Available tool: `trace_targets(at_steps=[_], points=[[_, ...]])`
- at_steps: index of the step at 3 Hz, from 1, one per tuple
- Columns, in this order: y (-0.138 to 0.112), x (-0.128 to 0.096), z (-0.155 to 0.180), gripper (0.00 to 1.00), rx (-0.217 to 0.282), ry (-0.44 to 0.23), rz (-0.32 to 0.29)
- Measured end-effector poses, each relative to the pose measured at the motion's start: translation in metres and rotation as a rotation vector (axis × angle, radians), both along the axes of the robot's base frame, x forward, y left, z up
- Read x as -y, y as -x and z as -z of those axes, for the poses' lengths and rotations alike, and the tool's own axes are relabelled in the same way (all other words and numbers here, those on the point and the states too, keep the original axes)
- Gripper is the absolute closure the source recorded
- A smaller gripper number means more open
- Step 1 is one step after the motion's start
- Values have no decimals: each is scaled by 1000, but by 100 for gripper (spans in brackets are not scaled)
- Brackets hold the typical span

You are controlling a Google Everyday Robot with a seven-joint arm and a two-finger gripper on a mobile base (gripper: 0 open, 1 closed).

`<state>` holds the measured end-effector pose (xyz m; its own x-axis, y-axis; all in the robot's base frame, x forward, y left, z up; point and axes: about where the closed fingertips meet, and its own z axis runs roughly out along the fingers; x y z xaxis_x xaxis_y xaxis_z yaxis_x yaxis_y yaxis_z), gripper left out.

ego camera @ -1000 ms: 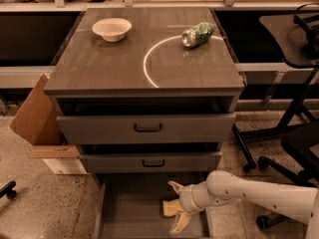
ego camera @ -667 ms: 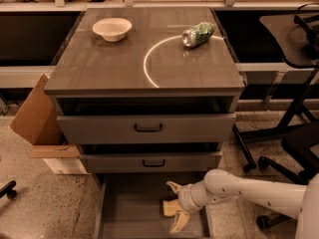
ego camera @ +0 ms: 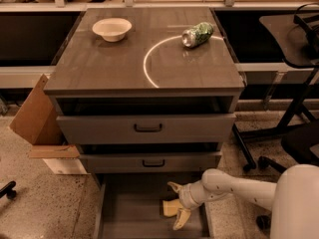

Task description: Pick sponge from bottom drawer and place on counter

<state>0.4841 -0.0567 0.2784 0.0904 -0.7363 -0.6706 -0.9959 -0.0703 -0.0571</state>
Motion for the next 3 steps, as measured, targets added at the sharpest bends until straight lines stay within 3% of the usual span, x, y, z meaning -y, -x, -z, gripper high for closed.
trace_targets(at_steps=[3], points=[[-55,5,123,0,60,33,-53]])
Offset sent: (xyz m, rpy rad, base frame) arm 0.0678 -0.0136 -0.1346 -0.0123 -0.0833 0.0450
